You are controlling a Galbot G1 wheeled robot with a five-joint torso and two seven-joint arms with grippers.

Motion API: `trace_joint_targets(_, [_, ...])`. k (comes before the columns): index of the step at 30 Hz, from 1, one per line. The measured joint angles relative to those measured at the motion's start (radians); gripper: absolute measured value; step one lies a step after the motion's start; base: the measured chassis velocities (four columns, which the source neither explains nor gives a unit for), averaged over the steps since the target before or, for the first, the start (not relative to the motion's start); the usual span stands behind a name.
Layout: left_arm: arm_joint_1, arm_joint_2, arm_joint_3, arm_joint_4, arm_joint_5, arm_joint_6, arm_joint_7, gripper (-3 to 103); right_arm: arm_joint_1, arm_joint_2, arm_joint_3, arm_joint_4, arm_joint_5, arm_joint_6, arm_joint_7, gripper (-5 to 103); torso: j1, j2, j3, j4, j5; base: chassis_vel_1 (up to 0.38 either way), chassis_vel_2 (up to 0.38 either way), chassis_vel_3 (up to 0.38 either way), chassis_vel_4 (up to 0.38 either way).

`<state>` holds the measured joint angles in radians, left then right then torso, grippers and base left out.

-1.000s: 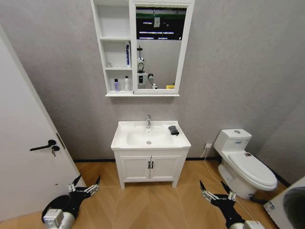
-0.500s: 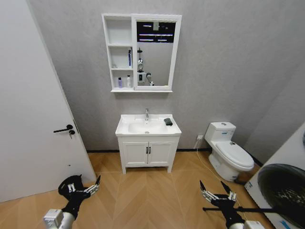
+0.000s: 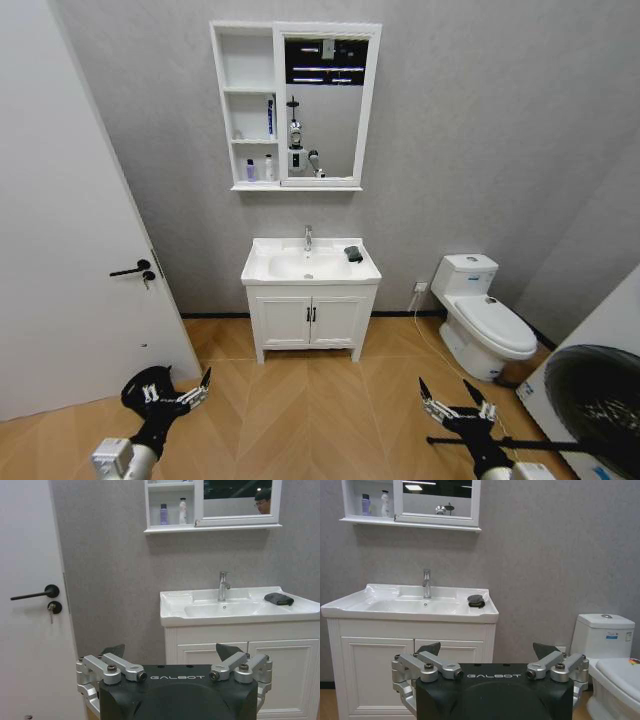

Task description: Move facial cleanser and shampoo from washbasin to cabinet, then wipe washbasin with towel.

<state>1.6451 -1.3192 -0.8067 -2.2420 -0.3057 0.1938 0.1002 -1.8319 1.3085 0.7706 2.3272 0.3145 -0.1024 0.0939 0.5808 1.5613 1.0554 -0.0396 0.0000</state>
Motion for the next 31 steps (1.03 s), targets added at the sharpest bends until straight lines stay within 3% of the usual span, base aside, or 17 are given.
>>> trace_joint_targets(31, [0.0,0.0,0.0,0.0,0.0,0.0,0.0,100,0.0,0.0,0.0,0.0,0.0,0.0,0.0,100,0.001,0.0,0.0,0.0001,0.0,0.012,0.003,0.003,0.01])
